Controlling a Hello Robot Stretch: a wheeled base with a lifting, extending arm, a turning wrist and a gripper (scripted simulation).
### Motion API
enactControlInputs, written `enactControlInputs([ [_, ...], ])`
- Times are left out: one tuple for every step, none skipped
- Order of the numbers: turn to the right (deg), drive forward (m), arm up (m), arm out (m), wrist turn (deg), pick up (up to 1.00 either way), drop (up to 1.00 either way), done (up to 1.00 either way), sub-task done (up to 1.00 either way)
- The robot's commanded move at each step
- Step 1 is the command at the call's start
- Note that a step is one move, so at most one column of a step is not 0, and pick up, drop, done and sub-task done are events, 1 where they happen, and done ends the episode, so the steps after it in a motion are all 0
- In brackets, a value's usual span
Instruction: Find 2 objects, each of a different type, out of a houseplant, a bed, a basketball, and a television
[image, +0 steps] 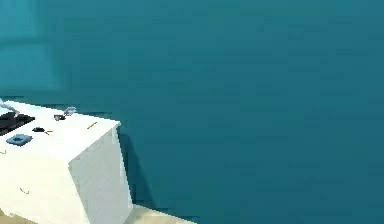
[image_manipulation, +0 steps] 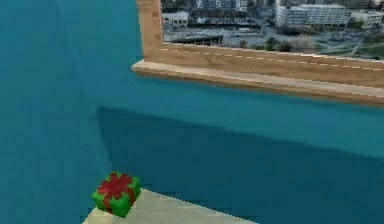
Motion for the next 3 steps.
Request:
enactControlInputs([
  [0.0,0.45,0.00,0.00,0.0,0.00,0.00,0.00,0.00],
  [-45.0,0.00,0.00,0.00,0.0,0.00,0.00,0.00,0.00],
  [-36.0,0.00,0.00,0.00,0.0,0.00,0.00,0.00,0.00],
])
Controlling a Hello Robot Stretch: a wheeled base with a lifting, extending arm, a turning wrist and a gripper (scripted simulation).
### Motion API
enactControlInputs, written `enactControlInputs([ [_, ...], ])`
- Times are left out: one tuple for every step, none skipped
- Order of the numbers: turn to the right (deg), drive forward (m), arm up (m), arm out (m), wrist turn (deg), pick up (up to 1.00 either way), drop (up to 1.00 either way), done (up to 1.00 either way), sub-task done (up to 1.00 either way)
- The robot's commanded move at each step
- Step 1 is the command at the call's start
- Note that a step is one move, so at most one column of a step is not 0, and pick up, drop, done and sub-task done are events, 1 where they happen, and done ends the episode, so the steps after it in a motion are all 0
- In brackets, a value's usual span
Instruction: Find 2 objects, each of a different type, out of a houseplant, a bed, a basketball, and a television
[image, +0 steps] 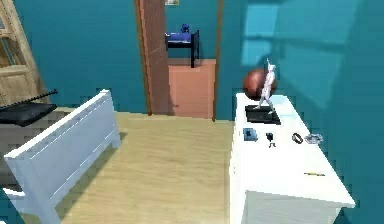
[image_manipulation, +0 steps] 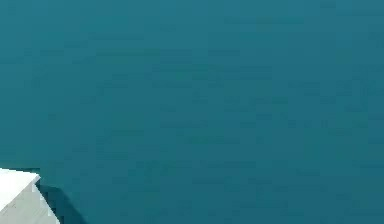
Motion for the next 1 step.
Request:
enactControlInputs([
  [0.0,0.80,0.00,0.00,0.0,0.00,0.00,0.00,0.00],
])
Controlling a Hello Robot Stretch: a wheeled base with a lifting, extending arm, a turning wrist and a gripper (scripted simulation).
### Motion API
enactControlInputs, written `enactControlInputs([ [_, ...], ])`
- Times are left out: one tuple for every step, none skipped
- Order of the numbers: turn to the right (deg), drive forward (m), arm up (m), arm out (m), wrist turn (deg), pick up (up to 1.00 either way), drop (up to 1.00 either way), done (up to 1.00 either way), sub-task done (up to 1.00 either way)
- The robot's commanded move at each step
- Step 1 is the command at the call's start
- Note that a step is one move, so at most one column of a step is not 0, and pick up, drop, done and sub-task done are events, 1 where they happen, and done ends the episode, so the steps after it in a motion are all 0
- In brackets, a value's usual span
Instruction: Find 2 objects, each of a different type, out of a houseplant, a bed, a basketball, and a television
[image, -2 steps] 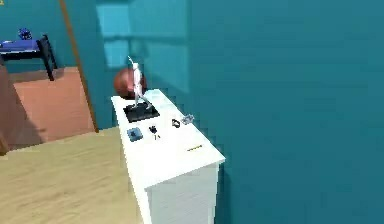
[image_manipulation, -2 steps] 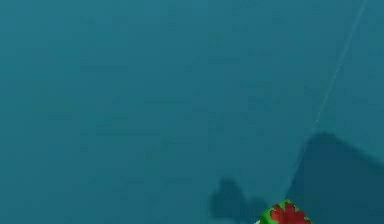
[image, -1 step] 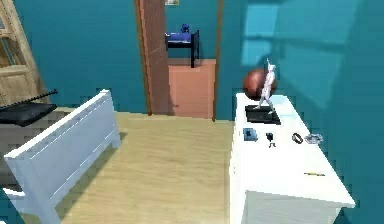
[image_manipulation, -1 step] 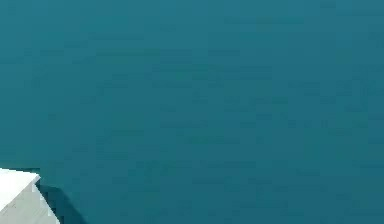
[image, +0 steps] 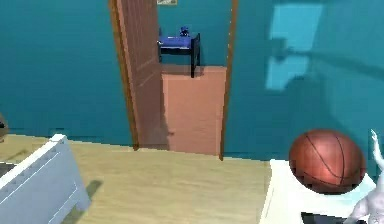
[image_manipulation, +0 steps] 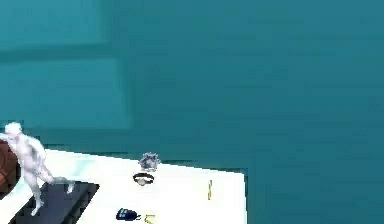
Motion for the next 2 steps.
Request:
enactControlInputs([
  [36.0,0.00,0.00,0.00,0.0,0.00,0.00,0.00,0.00],
  [0.0,0.00,0.00,0.00,0.0,0.00,0.00,1.00,0.00],
])
